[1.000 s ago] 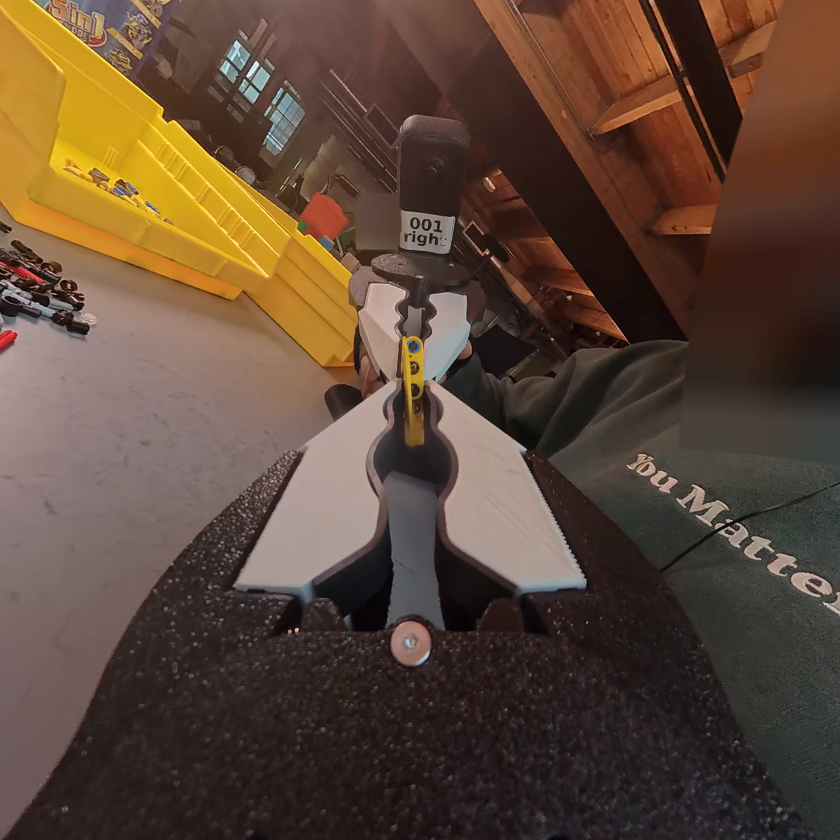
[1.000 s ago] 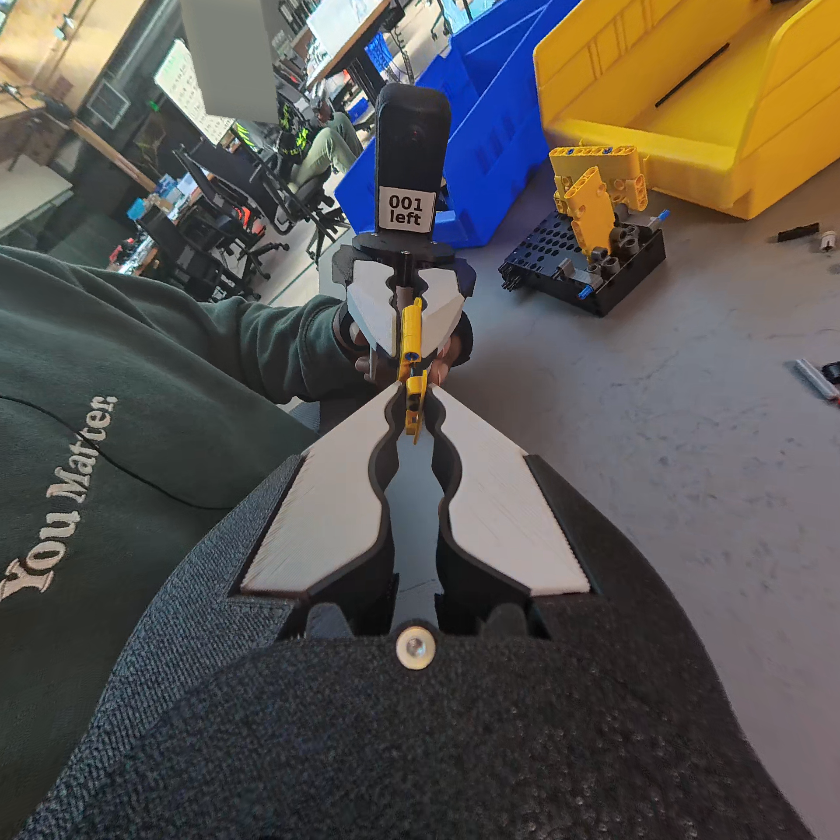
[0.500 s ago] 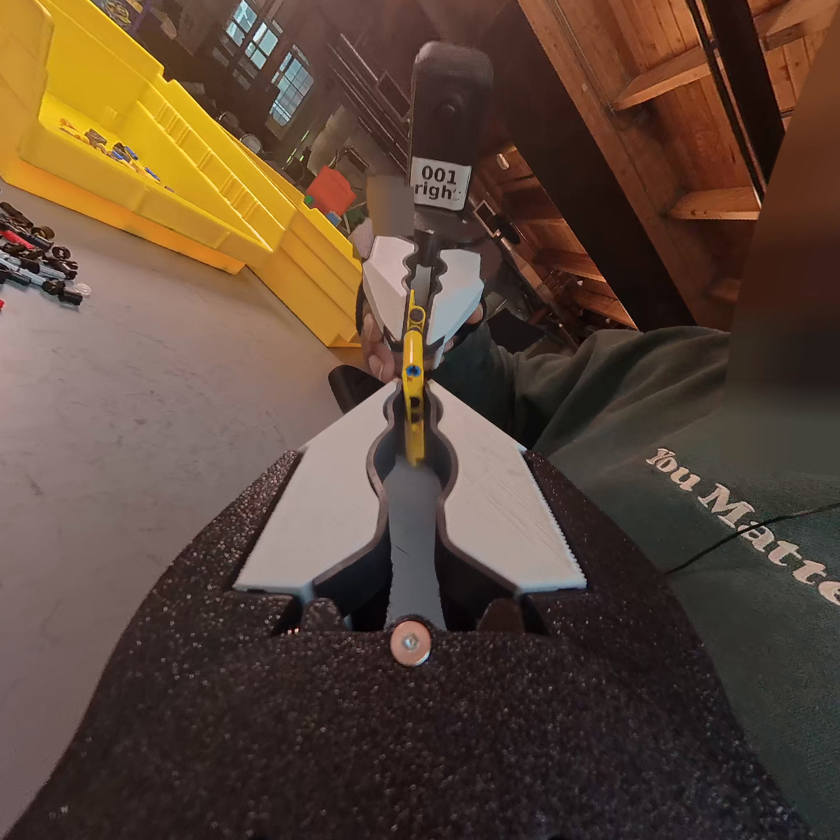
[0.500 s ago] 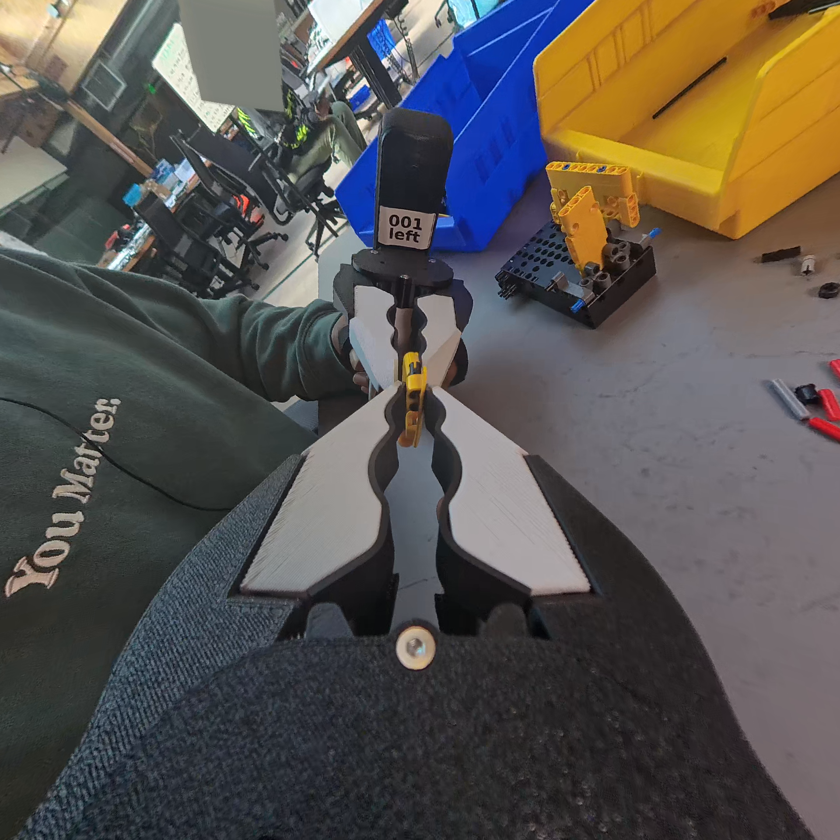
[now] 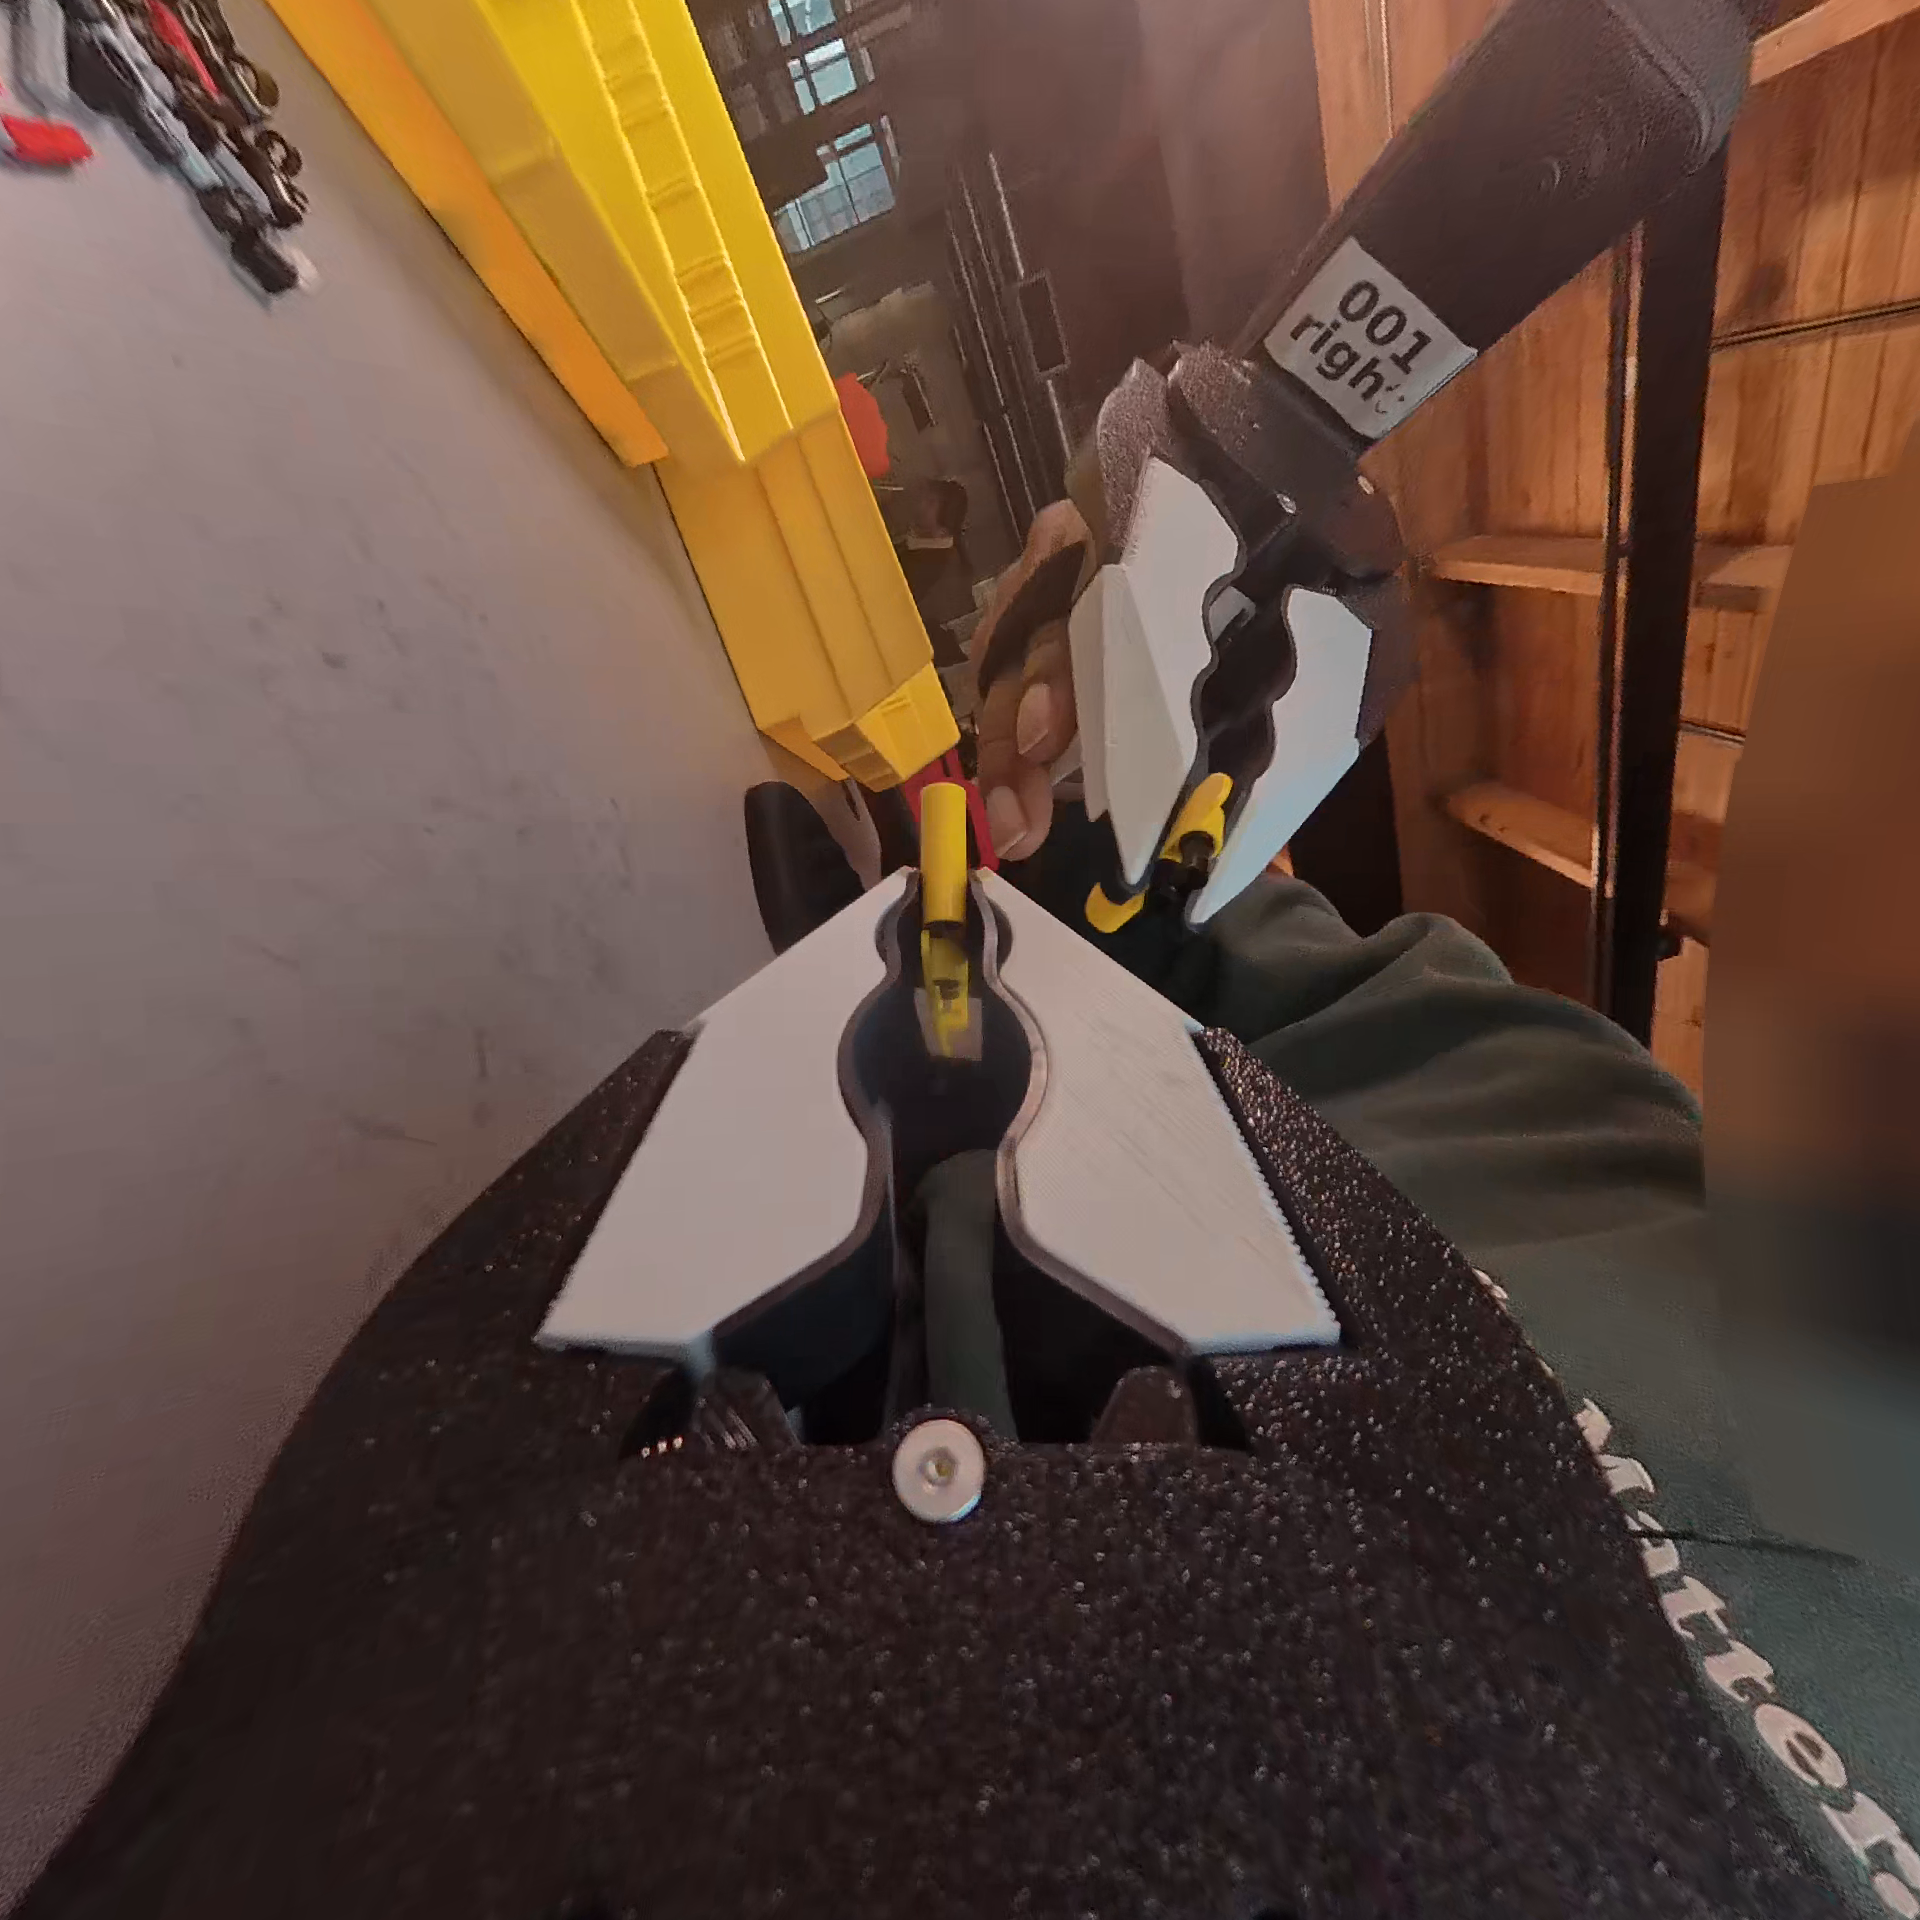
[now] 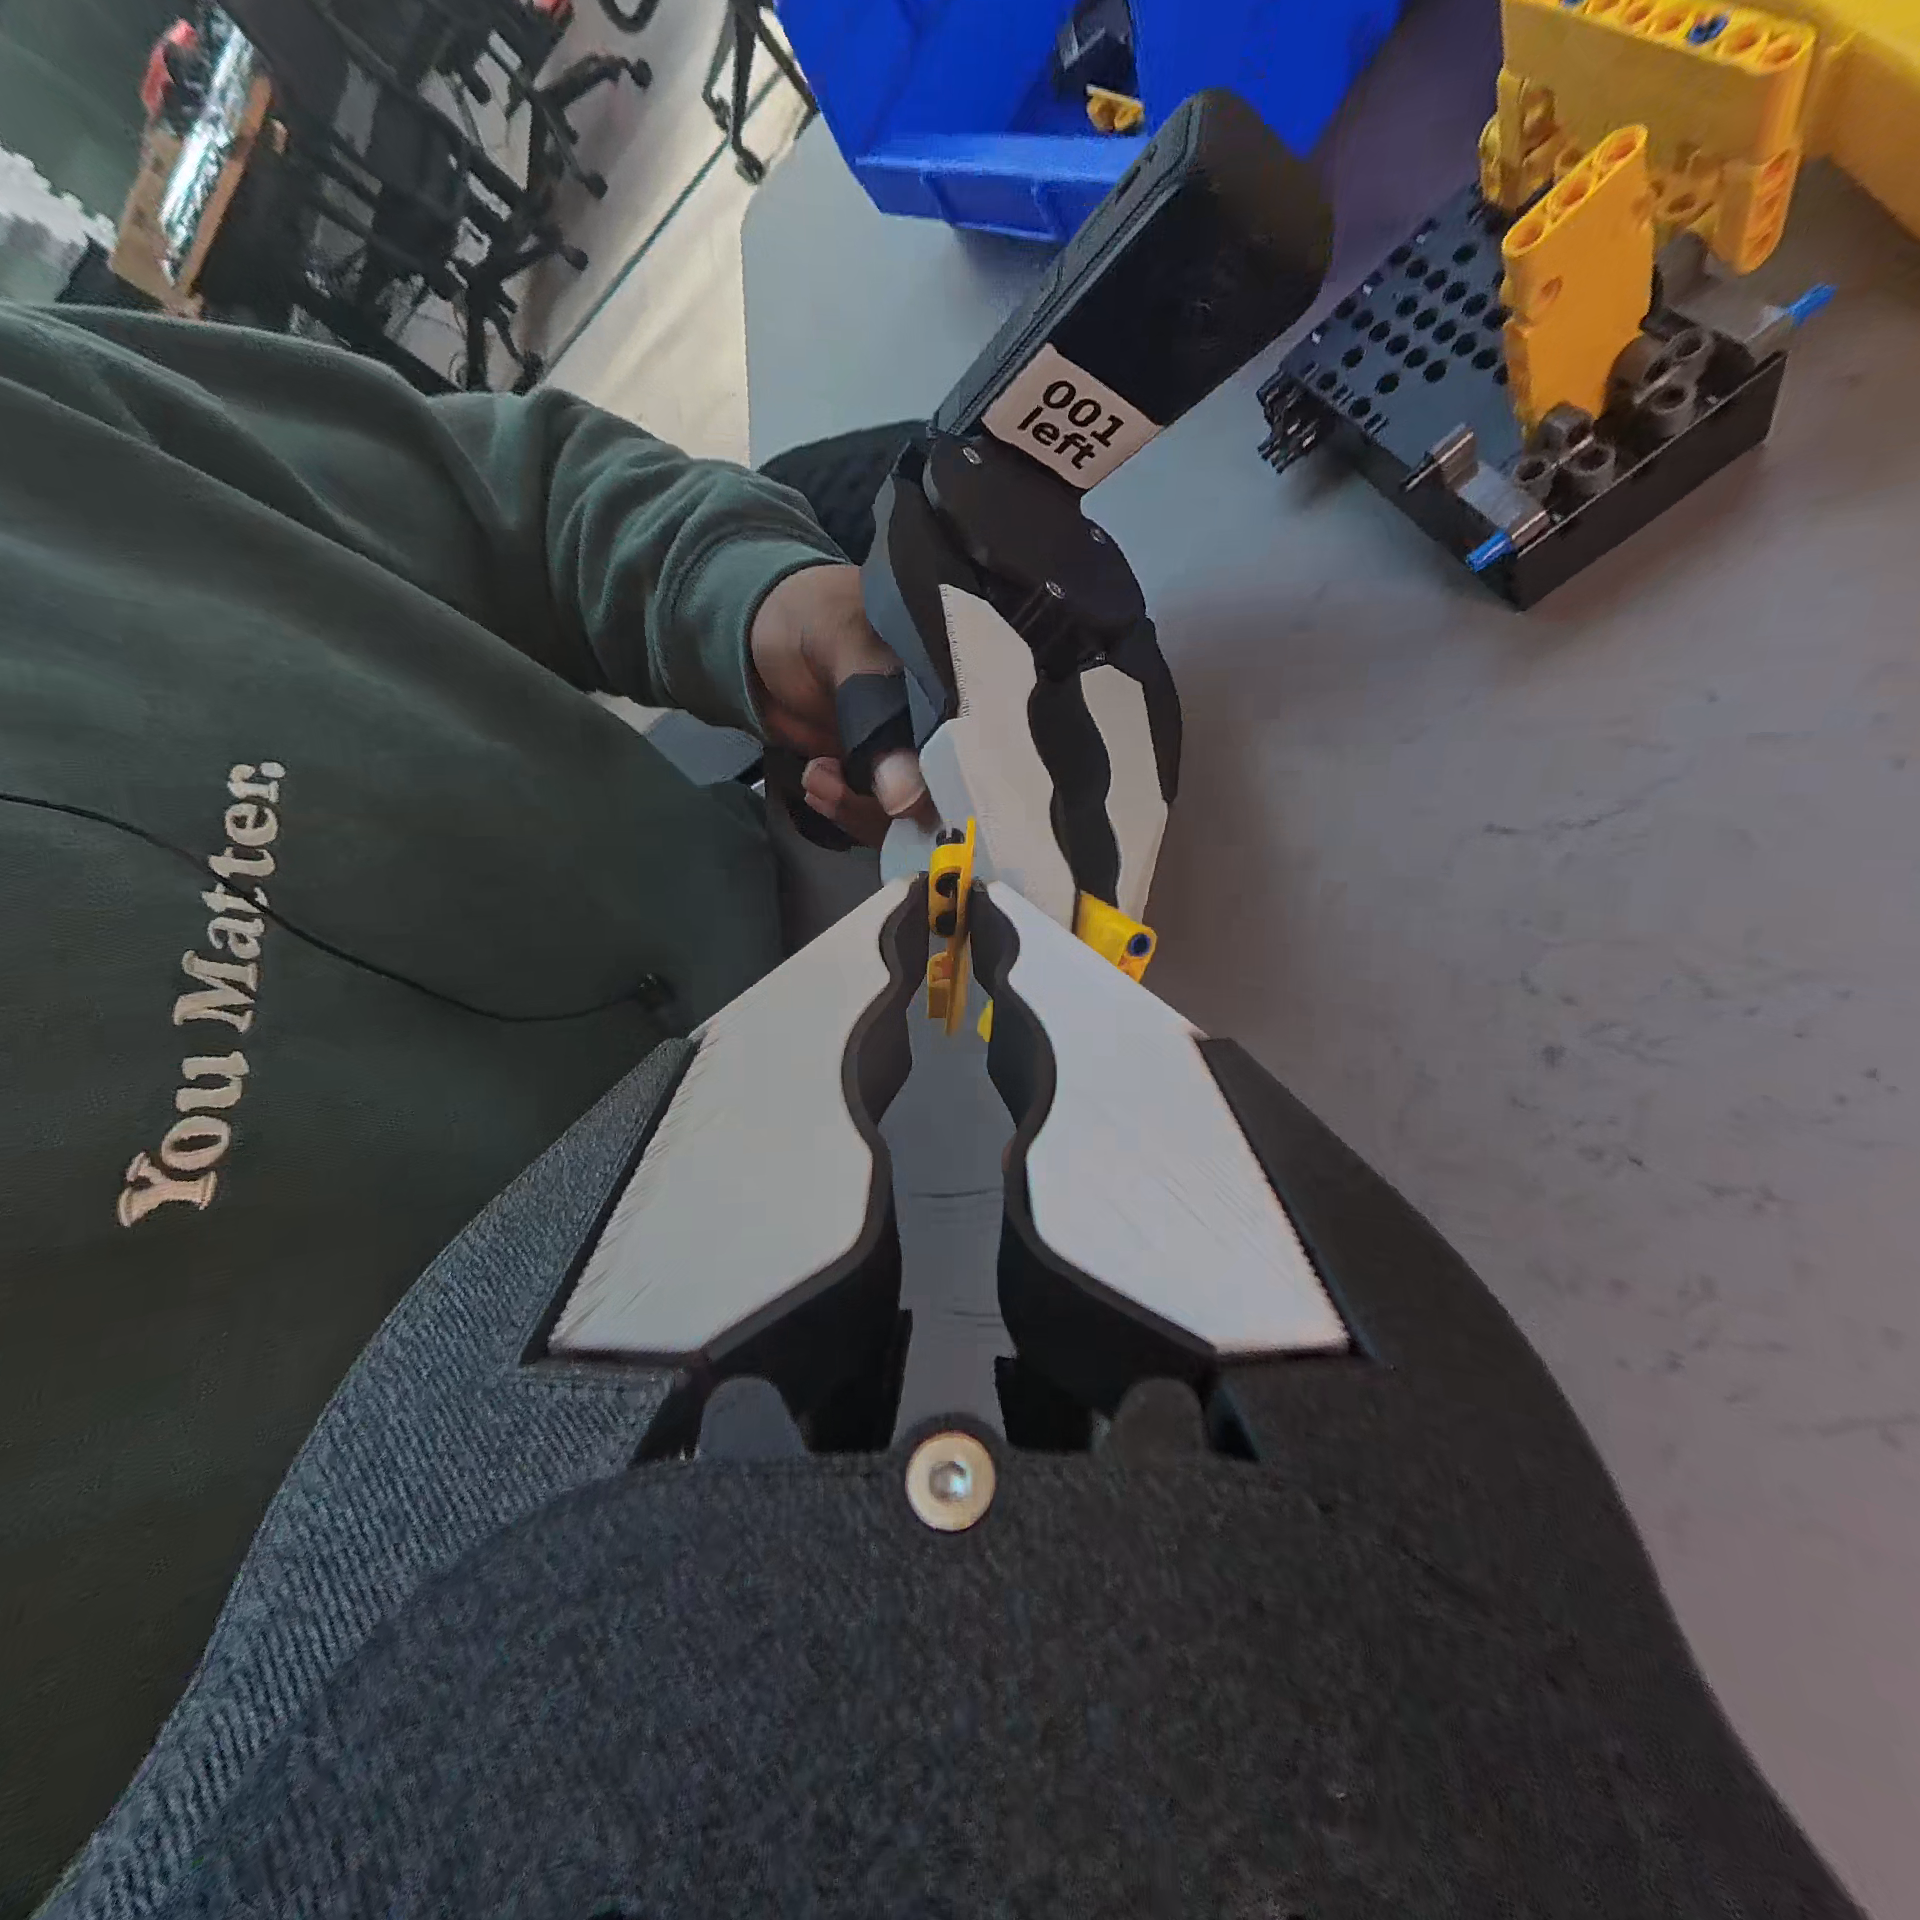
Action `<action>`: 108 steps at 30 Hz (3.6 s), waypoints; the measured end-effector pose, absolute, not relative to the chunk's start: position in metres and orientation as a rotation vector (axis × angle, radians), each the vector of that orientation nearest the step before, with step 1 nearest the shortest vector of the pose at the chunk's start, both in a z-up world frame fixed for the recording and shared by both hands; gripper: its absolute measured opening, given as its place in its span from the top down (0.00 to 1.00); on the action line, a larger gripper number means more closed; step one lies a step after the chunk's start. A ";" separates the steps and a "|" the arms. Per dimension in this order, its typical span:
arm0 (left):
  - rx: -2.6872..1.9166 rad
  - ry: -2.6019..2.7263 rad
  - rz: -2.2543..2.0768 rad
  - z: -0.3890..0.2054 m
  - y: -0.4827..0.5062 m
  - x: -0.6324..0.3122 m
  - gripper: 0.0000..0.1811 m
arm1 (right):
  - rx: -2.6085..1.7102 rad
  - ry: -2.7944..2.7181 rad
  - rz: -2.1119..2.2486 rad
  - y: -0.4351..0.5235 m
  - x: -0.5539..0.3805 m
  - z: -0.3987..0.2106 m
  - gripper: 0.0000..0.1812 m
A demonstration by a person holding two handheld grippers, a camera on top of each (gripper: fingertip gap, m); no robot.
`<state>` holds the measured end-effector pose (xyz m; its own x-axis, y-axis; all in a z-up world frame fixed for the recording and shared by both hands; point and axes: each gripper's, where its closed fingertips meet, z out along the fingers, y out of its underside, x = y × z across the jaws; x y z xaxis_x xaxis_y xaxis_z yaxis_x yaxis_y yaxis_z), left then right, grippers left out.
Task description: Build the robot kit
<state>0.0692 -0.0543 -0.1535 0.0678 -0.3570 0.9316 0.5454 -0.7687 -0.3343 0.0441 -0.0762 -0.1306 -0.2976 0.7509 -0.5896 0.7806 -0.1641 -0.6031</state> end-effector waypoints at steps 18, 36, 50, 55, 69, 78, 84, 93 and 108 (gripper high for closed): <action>-1.690 -0.192 -1.802 -0.153 -0.062 0.070 0.97 | 1.792 1.810 -1.612 -0.069 0.047 -0.138 0.89; -1.810 -0.008 -1.561 -0.162 -0.064 0.075 0.97 | 1.763 2.046 -1.618 -0.061 0.051 -0.146 0.87; -1.874 0.057 -1.445 -0.171 -0.064 0.078 0.97 | 1.977 1.545 -1.805 -0.059 0.053 -0.157 0.87; -1.888 0.051 -1.433 -0.174 -0.063 0.077 0.97 | 2.075 1.471 -1.815 -0.058 0.055 -0.160 0.89; -1.913 0.076 -1.406 -0.177 -0.064 0.079 0.97 | 2.109 1.504 -1.793 -0.057 0.054 -0.164 0.92; -1.921 0.060 -1.404 -0.178 -0.063 0.077 0.97 | 2.127 1.511 -1.877 -0.049 0.057 -0.158 0.96; -1.691 0.148 -1.568 -0.138 -0.069 0.069 0.97 | 2.039 1.678 -2.061 -0.041 0.067 -0.131 0.96; -1.595 0.486 -1.390 -0.118 -0.086 0.066 0.97 | 1.894 1.991 -1.953 -0.068 0.071 -0.105 0.96; -1.715 0.473 -1.326 -0.139 -0.082 0.070 0.97 | 1.986 2.227 -1.674 -0.067 0.063 -0.127 0.97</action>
